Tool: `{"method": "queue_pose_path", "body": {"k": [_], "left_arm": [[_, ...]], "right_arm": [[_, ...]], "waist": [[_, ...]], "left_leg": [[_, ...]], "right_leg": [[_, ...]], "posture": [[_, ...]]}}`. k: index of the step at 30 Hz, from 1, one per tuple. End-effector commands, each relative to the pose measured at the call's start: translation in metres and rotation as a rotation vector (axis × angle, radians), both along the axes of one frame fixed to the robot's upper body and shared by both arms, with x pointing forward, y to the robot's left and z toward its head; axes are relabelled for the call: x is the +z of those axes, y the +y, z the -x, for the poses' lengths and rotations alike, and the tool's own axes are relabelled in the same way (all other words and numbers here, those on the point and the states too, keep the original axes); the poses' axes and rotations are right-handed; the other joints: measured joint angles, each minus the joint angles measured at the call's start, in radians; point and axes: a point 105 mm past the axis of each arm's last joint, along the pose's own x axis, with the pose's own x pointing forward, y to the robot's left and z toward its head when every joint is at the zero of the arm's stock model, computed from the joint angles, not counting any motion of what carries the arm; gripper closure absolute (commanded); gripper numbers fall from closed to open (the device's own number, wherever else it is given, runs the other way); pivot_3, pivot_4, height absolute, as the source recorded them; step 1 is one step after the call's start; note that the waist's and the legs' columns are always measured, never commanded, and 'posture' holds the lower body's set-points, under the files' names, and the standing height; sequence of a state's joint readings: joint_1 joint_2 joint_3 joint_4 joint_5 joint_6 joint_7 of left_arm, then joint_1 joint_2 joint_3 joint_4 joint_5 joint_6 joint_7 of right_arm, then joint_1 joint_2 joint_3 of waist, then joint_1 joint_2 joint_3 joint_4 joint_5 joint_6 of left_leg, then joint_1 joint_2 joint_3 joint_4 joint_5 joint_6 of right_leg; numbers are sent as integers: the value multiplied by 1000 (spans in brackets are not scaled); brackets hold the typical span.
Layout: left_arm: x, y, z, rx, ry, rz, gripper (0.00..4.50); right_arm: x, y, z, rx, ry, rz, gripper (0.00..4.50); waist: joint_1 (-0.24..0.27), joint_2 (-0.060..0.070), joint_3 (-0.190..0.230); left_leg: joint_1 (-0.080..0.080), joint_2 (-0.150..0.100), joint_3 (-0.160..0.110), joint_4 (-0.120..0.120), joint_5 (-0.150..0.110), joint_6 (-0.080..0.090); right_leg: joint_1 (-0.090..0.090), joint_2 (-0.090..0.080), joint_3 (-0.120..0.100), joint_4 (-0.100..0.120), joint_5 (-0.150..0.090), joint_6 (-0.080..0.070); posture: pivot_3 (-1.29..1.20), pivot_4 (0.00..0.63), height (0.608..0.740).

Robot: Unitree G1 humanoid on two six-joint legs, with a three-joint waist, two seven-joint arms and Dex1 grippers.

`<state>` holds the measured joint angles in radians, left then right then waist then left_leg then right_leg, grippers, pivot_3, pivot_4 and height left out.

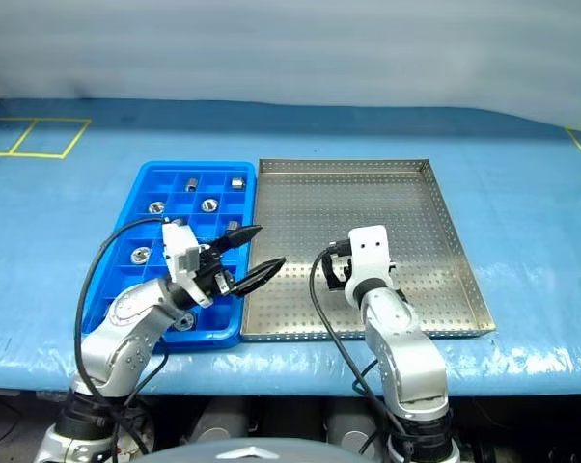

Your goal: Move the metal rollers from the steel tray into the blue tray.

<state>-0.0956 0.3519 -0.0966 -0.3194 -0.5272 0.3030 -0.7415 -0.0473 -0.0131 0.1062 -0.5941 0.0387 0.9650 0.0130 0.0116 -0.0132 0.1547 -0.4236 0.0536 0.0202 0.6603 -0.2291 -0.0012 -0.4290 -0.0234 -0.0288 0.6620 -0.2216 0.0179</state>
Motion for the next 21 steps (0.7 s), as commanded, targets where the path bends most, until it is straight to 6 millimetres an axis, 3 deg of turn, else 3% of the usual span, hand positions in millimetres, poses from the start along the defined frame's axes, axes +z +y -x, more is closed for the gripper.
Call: {"method": "queue_pose_path", "body": {"k": [1,6,14,21], "left_arm": [[7,-7,0,-26,-31,5,0],[11,-11,-9,-43,-39,1,0],[20,-39,-24,-206,-92,-45,0],[-2,-70,-41,-237,-33,-187,0]], "right_arm": [[6,-10,1,-64,-37,6,65],[14,-17,14,-92,-78,-32,65],[35,-31,47,-50,-177,35,65],[36,-30,63,-46,-175,48,65]], "waist": [[-1,0,0],[1,0,0],[-14,-1,0],[-51,-1,-1]], "left_leg": [[0,0,1,0,0,0],[0,-1,1,0,0,0],[0,-1,1,1,0,0],[3,-2,3,1,0,1]], "right_leg": [[0,0,1,0,0,0],[0,0,1,-1,0,0],[0,-1,2,-1,0,0],[2,0,6,0,0,1]], "posture": [[24,150,740],[20,150,740],[-74,150,740],[-133,150,740]]}}
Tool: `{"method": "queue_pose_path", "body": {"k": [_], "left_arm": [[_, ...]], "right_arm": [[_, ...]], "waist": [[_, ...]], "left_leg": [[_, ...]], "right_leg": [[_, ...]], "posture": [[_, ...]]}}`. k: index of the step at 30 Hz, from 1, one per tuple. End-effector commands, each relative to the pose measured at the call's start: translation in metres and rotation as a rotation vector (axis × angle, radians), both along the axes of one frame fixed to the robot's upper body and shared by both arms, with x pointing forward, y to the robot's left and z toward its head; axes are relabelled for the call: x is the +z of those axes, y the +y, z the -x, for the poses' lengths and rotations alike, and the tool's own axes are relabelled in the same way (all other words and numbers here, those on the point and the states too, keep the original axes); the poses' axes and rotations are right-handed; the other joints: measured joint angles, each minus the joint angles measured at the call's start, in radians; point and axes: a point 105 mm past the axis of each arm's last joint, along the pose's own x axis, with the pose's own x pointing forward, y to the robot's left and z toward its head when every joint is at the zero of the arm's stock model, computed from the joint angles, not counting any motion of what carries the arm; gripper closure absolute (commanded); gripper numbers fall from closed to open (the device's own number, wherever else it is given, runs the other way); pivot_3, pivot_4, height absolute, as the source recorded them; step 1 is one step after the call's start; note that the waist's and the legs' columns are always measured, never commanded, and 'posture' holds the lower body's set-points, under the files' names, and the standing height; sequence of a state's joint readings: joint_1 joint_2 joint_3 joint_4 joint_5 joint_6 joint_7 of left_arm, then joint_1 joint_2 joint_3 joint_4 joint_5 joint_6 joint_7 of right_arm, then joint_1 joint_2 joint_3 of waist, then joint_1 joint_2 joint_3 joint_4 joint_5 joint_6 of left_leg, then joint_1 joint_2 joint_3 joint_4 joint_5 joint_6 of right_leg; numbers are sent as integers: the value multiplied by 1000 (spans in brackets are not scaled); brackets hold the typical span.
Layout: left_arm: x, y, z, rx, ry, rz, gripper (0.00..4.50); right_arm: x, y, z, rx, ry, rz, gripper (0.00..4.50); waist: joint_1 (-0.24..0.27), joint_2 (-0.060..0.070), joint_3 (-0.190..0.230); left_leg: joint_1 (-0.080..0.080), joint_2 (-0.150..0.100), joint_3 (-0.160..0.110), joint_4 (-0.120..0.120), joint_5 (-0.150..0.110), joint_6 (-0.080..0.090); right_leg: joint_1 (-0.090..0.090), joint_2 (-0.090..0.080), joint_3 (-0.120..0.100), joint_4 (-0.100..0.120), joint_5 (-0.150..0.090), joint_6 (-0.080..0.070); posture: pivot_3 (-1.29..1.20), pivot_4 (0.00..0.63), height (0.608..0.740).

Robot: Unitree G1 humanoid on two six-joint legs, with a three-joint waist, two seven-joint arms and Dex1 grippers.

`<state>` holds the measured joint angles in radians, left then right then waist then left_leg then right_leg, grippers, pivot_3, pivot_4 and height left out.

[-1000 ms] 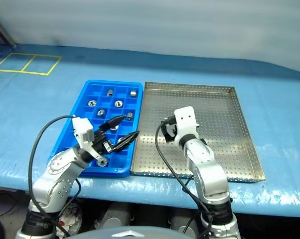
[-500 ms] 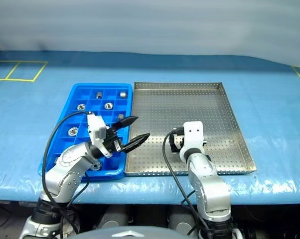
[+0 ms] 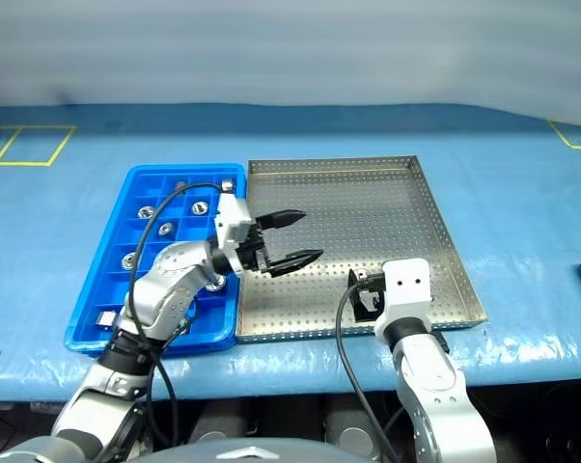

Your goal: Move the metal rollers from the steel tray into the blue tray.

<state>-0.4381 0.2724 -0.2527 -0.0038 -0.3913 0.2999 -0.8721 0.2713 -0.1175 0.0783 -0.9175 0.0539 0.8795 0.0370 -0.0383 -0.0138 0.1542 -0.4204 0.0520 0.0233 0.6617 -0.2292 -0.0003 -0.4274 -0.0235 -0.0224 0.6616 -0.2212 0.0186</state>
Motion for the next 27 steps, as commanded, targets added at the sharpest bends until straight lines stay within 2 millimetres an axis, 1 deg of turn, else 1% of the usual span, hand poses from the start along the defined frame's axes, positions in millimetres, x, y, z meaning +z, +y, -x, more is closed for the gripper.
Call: {"method": "queue_pose_path", "body": {"k": [1,3,5,7,9,12,14,18,24,27], "left_arm": [[-7,-17,-9,0,4,-66,0],[-11,-24,-14,7,15,-89,0],[-21,-33,-19,13,30,-133,0],[-26,-40,-21,8,40,-144,0],[-31,-49,-24,25,39,-161,0],[-37,-63,-22,11,47,-180,0],[-43,-71,-20,-6,59,-203,0],[-51,-79,-17,-21,63,-236,0],[-65,-85,-20,8,87,-287,0],[-74,-88,-21,23,58,-329,0]], "right_arm": [[18,5,7,12,-78,-11,65],[19,8,11,22,-76,-16,65],[18,13,16,42,-71,-15,65],[19,17,20,59,-71,-22,65],[19,25,23,102,-76,-32,65],[18,36,29,179,-81,-40,65],[18,40,31,202,-81,-40,65],[17,41,32,200,-81,-39,65],[17,40,31,187,-76,-37,65],[16,41,30,185,-73,-39,65]], "waist": [[-3,0,0],[-8,0,0],[-13,0,0],[-20,0,0],[-27,0,0],[-33,-1,0],[-37,-1,0],[-41,-1,0],[-46,-1,0],[-45,-1,0]], "left_leg": [[1,0,0,0,0,0],[1,0,0,0,0,0],[1,0,1,0,0,0],[2,-1,2,0,0,1],[2,-1,2,0,-1,1],[2,-1,3,0,-1,2],[3,-1,3,0,-1,3],[3,-1,4,0,-1,3],[3,-1,5,0,-2,3],[3,-1,5,0,-2,3]], "right_leg": [[0,0,0,0,0,0],[1,0,1,0,0,0],[1,0,2,0,0,0],[1,0,3,0,0,0],[0,0,5,0,0,0],[0,-1,7,-1,1,1],[0,-1,8,-1,1,1],[0,-1,8,-1,1,1],[0,-1,9,-1,1,1],[0,-1,9,-1,1,2]], "posture": [[-133,150,740],[-149,150,740],[-157,150,740],[-158,150,740],[-164,150,740],[-171,150,740],[-178,150,740],[-183,150,740],[-190,150,740],[-186,150,740]]}}
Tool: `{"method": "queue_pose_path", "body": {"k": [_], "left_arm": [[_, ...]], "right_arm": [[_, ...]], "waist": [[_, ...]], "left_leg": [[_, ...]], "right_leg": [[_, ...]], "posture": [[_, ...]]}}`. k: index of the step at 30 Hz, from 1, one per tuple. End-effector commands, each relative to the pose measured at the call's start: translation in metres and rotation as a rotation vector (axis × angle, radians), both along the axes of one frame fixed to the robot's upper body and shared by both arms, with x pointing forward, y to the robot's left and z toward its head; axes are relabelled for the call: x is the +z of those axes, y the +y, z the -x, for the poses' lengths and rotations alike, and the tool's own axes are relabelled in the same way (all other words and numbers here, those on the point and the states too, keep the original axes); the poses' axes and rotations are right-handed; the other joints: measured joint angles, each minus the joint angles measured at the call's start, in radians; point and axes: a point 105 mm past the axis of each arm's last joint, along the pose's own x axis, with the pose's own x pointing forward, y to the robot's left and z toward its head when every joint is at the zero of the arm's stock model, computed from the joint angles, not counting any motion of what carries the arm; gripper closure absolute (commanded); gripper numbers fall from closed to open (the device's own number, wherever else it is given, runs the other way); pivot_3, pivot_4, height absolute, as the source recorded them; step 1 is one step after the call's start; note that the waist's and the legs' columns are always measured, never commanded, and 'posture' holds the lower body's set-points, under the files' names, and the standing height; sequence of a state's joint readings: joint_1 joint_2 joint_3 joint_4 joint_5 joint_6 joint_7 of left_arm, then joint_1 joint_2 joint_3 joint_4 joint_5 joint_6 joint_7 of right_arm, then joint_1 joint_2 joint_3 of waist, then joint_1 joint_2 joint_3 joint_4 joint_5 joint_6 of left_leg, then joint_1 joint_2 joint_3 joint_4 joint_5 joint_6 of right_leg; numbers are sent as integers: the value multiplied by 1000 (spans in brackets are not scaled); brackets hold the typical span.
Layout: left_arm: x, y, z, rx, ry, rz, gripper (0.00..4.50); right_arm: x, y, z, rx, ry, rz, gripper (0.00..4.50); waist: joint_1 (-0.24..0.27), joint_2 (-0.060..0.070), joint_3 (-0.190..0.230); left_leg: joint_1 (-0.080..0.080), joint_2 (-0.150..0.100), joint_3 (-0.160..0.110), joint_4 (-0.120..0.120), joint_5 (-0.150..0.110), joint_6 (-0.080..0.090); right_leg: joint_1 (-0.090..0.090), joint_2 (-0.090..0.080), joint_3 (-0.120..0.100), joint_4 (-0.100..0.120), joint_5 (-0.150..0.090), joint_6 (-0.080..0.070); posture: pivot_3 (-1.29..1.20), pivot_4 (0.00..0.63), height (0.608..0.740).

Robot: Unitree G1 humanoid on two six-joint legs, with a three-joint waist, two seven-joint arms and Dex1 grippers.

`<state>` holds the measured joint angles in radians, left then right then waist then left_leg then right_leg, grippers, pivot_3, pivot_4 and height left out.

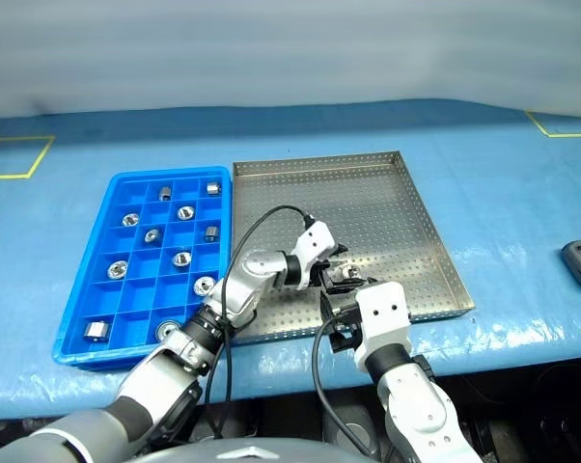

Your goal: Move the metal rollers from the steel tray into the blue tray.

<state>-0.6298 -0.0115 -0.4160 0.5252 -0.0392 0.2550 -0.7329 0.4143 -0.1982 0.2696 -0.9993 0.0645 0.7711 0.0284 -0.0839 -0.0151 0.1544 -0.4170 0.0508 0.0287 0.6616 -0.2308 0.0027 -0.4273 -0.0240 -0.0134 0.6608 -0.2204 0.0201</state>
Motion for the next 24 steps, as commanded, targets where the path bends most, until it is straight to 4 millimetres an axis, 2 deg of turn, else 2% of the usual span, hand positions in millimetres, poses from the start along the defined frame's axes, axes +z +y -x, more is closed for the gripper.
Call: {"method": "queue_pose_path", "body": {"k": [1,4,7,14,18,21,24], "left_arm": [[4,-13,1,-23,-55,-2,0],[1,-18,4,-36,-63,-9,0],[-2,-21,5,-29,-45,-6,546],[-1,-17,7,-40,-13,-8,2796],[3,-6,-2,6,-10,-10,2792],[21,6,-18,112,-22,49,2792],[49,24,-32,226,-41,161,2792]], "right_arm": [[15,3,1,9,-54,-18,65],[15,4,0,11,-51,-12,65],[15,5,-1,13,-49,-9,0],[17,7,-6,28,-47,1,0],[20,12,-11,50,-62,5,0],[27,19,-20,85,-94,-3,0],[33,30,-27,152,-117,-3,0]], "waist": [[0,0,0],[0,0,0],[0,0,0],[1,0,0],[4,0,0],[8,0,0],[25,-1,0]], "left_leg": [[0,0,0,0,0,0],[0,0,0,0,0,0],[0,0,0,0,0,0],[0,0,0,0,0,0],[0,0,0,0,0,0],[0,0,0,0,0,1],[0,0,-1,0,1,2]], "right_leg": [[0,0,0,0,0,0],[0,0,0,0,0,0],[0,0,0,0,0,0],[0,0,1,0,0,1],[0,0,1,0,0,1],[0,0,1,0,3,4],[0,0,1,0,3,5]], "posture": [[-186,150,740],[-181,150,740],[-174,150,740],[-163,150,740],[-105,150,740],[-57,150,740],[-16,150,740]]}}
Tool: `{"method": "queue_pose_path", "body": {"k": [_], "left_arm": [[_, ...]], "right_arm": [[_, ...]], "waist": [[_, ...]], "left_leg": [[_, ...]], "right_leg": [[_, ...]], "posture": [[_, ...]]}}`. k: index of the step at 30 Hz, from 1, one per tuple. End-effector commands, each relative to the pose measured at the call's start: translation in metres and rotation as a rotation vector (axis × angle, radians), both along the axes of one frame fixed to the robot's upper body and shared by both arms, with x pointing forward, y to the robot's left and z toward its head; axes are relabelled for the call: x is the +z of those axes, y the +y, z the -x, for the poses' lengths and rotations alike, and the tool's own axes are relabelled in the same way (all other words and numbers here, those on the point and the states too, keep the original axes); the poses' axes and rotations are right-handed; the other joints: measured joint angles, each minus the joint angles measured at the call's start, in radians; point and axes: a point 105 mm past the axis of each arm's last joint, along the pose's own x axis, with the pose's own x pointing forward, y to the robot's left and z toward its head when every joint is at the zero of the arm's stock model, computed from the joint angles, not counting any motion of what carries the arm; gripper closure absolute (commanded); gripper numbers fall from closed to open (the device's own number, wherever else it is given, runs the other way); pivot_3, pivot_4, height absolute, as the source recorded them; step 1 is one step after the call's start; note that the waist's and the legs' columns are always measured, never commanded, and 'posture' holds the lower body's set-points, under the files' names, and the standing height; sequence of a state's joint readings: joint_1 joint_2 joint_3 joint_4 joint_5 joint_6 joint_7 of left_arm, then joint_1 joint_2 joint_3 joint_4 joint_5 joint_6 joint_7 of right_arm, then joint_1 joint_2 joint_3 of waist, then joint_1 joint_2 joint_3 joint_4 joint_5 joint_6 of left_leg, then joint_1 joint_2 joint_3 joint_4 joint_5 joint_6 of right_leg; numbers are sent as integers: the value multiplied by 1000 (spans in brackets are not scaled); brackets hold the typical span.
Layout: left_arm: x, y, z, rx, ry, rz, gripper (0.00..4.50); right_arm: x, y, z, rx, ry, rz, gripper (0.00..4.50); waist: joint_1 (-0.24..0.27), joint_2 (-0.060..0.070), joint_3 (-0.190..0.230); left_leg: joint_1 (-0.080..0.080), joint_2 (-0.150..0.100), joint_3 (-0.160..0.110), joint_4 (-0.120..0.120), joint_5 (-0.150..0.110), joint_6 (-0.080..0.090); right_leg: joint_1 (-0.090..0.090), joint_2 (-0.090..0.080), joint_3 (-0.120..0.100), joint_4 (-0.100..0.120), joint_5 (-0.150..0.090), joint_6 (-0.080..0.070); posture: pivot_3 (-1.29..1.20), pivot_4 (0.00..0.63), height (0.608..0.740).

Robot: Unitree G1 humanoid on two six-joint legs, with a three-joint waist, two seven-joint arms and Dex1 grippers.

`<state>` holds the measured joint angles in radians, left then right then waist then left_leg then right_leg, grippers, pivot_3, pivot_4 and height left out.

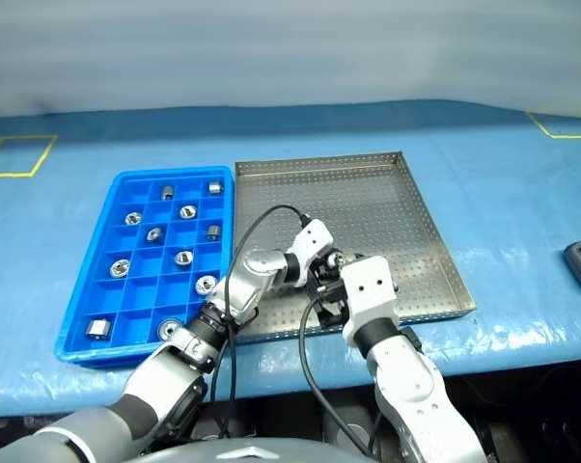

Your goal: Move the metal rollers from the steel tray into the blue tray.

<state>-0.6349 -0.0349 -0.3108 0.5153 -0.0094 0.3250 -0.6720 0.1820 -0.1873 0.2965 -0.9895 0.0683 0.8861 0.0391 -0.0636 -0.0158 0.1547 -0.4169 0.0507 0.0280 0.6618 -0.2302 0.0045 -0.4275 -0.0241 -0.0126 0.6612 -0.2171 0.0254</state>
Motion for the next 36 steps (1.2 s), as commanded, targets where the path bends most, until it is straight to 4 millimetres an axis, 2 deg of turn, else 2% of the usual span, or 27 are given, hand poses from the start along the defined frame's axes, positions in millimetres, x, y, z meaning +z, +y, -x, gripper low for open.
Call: {"method": "queue_pose_path", "body": {"k": [1,3,5,7,10,15,20,28,36], "left_arm": [[54,20,-19,129,-96,168,2792],[70,38,-24,206,-137,206,2792],[88,68,-31,325,-209,224,2792],[98,88,-31,394,-258,225,2792],[102,128,-24,473,-287,194,2792],[94,173,-4,602,-282,123,2792],[79,196,19,691,-218,92,2792],[58,219,56,824,-104,51,2792],[43,222,62,857,-41,20,2792]], "right_arm": [[7,14,-5,82,-24,-12,0],[9,20,-8,116,-30,-10,0],[10,27,-10,169,-36,-3,0],[10,32,-12,207,-39,4,0],[10,39,-16,262,-43,26,0],[8,51,-20,371,-45,66,0],[11,65,-25,470,-75,106,0],[13,82,-27,538,-100,86,0],[7,85,-23,555,-77,74,0]], "waist": [[7,0,0],[14,0,0],[22,0,0],[34,0,0],[57,0,0],[99,-1,1],[134,-3,2],[164,-4,2],[183,-4,2]], "left_leg": [[0,0,0,0,0,0],[0,0,0,-1,0,0],[0,0,0,-1,0,0],[0,0,0,-2,0,0],[0,0,0,-2,0,0],[0,-1,0,-1,0,0],[0,-1,-1,-1,0,0],[-1,-1,-3,-1,0,0],[-1,-1,-3,-1,0,0]], "right_leg": [[0,0,0,0,1,2],[0,0,0,-1,2,3],[0,0,1,-1,2,3],[0,0,1,-1,2,4],[0,0,0,-1,2,3],[1,-1,0,-1,2,4],[1,-1,-1,-1,2,3],[1,-2,-3,-1,0,-1],[1,-2,-3,-1,-2,-4]], "posture": [[9,150,740],[30,150,740],[69,150,740],[97,150,740],[162,150,740],[240,150,740],[274,150,740],[320,150,740],[338,150,740]]}}
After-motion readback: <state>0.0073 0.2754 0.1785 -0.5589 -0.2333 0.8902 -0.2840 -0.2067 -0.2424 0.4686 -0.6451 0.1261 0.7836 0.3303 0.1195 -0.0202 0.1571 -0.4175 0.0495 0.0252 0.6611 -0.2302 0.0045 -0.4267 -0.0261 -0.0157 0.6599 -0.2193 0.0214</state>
